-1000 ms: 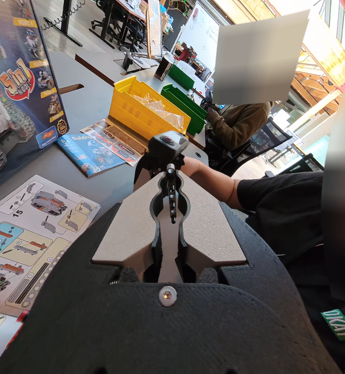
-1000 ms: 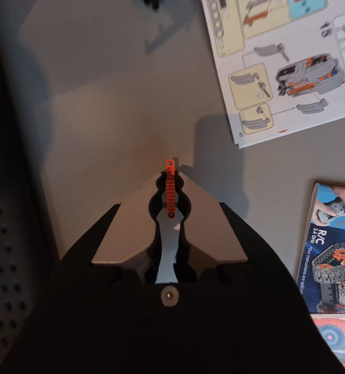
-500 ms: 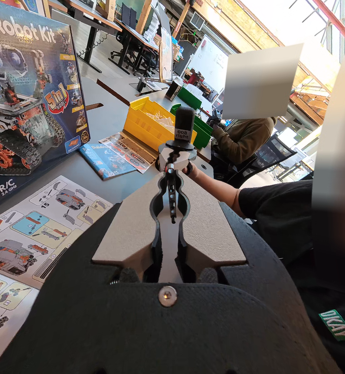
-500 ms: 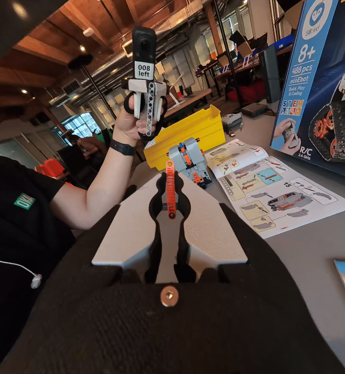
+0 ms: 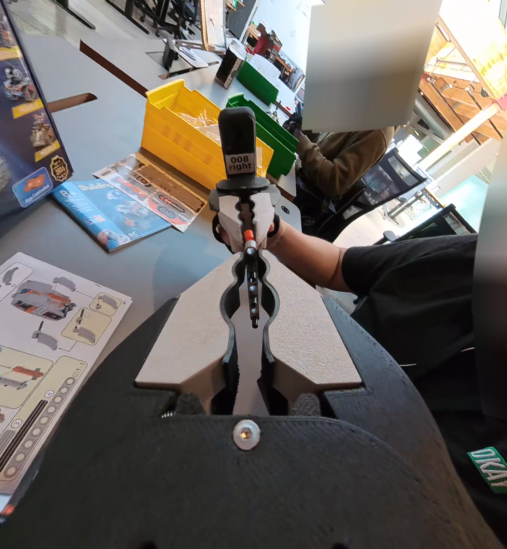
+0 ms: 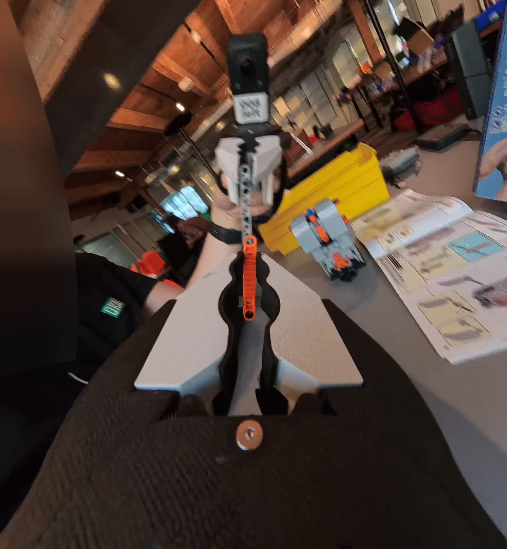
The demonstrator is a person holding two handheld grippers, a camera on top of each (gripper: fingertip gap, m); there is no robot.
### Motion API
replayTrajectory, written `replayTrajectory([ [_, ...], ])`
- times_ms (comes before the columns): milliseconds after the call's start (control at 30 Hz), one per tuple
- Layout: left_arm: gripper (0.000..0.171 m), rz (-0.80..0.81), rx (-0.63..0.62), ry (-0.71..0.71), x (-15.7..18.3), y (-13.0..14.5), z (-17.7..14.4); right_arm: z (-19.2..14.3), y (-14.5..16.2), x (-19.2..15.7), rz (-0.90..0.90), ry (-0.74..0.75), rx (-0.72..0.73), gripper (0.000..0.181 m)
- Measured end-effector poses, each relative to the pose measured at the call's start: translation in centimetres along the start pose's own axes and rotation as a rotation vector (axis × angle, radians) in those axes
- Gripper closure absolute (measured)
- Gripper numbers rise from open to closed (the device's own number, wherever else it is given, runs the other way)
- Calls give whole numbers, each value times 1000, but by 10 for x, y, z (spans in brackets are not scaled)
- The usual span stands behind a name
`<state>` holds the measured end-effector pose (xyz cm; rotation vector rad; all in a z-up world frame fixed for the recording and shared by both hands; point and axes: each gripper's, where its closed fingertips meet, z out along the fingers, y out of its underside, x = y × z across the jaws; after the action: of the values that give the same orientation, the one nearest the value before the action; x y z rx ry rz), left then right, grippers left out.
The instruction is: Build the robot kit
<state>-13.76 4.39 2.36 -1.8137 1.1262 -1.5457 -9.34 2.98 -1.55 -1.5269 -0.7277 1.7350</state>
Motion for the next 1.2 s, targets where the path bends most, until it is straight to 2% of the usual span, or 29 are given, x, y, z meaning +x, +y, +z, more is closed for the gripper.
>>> replayTrajectory([
  [67,167,-1,-25,-19,-3,3,4,-6,24,24,-64,202,-200,175],
  [167,167,-6,-30,-53,-8,4,2,-38,71,65,-319,577,-652,176],
  [233,167,-11,-23,-50,-7,4,0,-54,93,73,-439,681,-882,175],
  [333,167,-15,-19,-54,-8,4,-2,-62,118,79,-460,714,-1056,175],
  [467,167,-18,-10,-48,-7,3,-4,-66,131,84,-467,719,-1139,174],
  [733,167,-34,2,-27,-5,2,-5,-56,125,84,-490,692,-1088,168],
  [900,167,-31,4,-17,-3,1,-5,-57,127,87,-493,705,-1131,168],
  [1200,167,-27,4,-1,1,1,-4,-54,125,84,-481,716,-1127,169],
])
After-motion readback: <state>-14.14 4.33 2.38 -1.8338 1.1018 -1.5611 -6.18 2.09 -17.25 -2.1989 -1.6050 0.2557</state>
